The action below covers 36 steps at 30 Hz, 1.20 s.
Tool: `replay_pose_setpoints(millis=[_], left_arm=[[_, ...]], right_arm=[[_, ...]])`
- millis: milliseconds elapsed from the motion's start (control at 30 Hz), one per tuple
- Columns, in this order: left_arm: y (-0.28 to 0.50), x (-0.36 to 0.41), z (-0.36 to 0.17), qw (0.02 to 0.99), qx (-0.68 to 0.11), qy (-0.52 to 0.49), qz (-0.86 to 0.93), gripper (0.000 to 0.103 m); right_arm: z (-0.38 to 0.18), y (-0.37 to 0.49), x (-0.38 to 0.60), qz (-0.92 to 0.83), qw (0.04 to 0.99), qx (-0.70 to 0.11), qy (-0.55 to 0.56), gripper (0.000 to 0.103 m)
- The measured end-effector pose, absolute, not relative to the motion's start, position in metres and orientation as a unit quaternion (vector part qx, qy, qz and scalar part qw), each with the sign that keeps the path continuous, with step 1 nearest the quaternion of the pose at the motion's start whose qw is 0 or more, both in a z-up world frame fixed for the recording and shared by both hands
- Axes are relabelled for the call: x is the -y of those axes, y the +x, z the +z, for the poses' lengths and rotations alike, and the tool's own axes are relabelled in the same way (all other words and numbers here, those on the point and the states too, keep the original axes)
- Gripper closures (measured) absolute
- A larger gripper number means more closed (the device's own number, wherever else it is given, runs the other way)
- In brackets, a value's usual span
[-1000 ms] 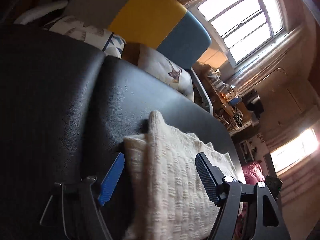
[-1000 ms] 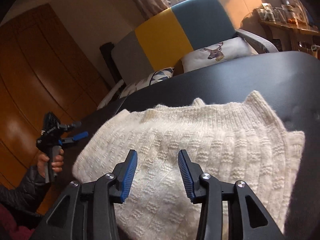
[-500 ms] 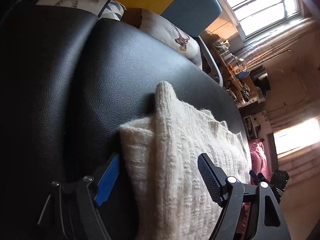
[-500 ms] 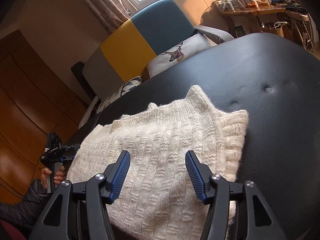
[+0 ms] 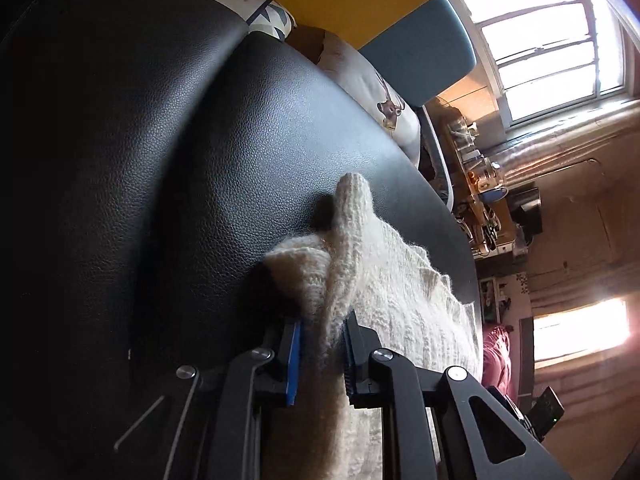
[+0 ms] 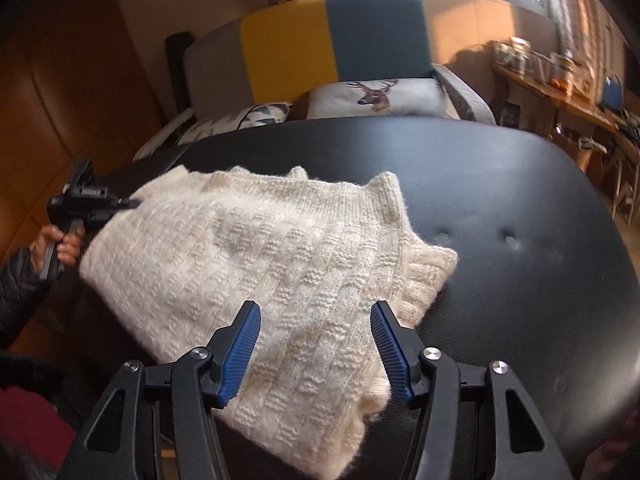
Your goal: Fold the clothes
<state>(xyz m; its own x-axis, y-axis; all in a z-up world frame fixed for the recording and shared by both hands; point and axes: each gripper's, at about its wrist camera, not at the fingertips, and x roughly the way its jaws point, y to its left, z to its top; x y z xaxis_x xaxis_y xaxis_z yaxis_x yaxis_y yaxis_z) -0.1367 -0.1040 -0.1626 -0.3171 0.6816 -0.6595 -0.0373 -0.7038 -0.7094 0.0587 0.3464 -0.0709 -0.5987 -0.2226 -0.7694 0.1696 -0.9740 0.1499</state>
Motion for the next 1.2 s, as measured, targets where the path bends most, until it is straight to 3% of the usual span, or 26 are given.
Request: replay_pose_setpoints(millis=[400,567,867,1200], left_arm=[[-0.145,0.124,-0.144,0.21,0.274,-0.535,0.772,0.086],[-0.145,0.133,-0.13,0.216,0.304,-0.53,0.761,0.087],[-0.126,0.089,-0.052,0.287,0.357,-0.473,0.753,0.088],[-0.123,-0.007,-0.011,0.291,0.433,-0.459,0.719,0.088]], right_arm=[[-0.103,-0.008,-0.321,-0.818,0.229,-0.108,0.516,0.045],[-0.131,-0.027,-0.322,-0.781,0.243,-0.137,0.559,0.041],[-0.144,-0.017,-0.351,-0.795,0.236,-0.085,0.551,0.037],[-0.151,0.005,-0.385,-0.835,0.219,-0.02,0.504,0.036]])
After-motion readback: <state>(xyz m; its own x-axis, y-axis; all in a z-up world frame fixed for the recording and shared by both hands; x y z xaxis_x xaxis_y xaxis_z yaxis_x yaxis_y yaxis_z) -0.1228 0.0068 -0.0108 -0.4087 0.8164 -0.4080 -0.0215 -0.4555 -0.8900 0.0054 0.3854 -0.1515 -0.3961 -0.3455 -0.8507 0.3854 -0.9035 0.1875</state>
